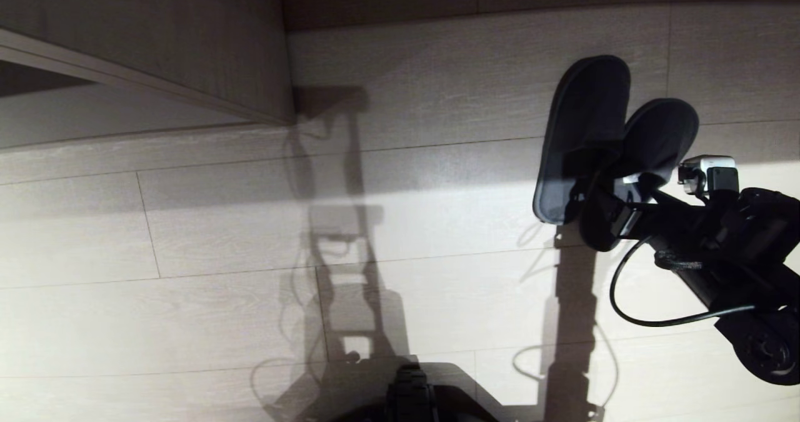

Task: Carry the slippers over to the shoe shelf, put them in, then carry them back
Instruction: Pick up the slippers on the floor

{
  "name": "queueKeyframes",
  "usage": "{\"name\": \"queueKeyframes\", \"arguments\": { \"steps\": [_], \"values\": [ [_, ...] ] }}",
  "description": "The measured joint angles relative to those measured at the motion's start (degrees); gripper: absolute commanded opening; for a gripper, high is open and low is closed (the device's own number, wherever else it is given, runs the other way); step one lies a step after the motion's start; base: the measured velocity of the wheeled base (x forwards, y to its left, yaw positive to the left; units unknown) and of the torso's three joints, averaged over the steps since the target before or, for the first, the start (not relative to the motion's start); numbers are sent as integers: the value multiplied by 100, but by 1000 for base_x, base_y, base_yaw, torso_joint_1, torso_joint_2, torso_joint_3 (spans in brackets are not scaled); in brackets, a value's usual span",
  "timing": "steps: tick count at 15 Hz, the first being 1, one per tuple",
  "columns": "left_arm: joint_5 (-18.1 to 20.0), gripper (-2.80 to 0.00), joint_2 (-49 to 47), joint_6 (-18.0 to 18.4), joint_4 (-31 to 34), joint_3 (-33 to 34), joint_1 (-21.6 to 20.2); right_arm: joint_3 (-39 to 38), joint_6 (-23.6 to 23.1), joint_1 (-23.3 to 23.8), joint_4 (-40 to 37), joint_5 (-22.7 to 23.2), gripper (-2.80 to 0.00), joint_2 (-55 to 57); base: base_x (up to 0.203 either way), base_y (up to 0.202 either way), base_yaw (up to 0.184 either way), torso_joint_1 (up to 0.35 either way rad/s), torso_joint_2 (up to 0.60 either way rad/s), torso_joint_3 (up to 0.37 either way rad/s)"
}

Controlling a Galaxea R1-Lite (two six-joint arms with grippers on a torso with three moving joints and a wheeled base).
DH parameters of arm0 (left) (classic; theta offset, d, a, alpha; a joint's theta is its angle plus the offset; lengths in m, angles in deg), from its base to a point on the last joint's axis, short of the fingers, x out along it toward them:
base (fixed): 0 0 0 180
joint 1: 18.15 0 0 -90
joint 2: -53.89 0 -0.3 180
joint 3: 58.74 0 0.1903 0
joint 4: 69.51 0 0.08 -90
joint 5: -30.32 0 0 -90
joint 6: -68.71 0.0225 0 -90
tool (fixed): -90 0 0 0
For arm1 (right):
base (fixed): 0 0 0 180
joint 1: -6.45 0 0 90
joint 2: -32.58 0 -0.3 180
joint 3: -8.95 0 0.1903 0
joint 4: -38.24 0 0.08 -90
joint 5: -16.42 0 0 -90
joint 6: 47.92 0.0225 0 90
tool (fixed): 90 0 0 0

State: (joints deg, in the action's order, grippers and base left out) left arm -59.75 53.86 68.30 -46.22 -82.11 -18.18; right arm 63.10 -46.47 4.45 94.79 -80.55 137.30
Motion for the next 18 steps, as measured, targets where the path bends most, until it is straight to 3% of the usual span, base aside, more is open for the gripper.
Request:
{"name": "queueKeyframes", "arguments": {
  "steps": [10, 18],
  "values": [
    [0, -280, 0, -1, 0, 0, -2, 1223, -9, -68, 230, 102, 0, 747, 0, 0, 0, 0, 0, 0],
    [0, -280, 0, 1, 0, 0, 0, 1782, -25, -98, 311, 136, 0, 1143, 0, 0, 0, 0, 0, 0]
  ]
}}
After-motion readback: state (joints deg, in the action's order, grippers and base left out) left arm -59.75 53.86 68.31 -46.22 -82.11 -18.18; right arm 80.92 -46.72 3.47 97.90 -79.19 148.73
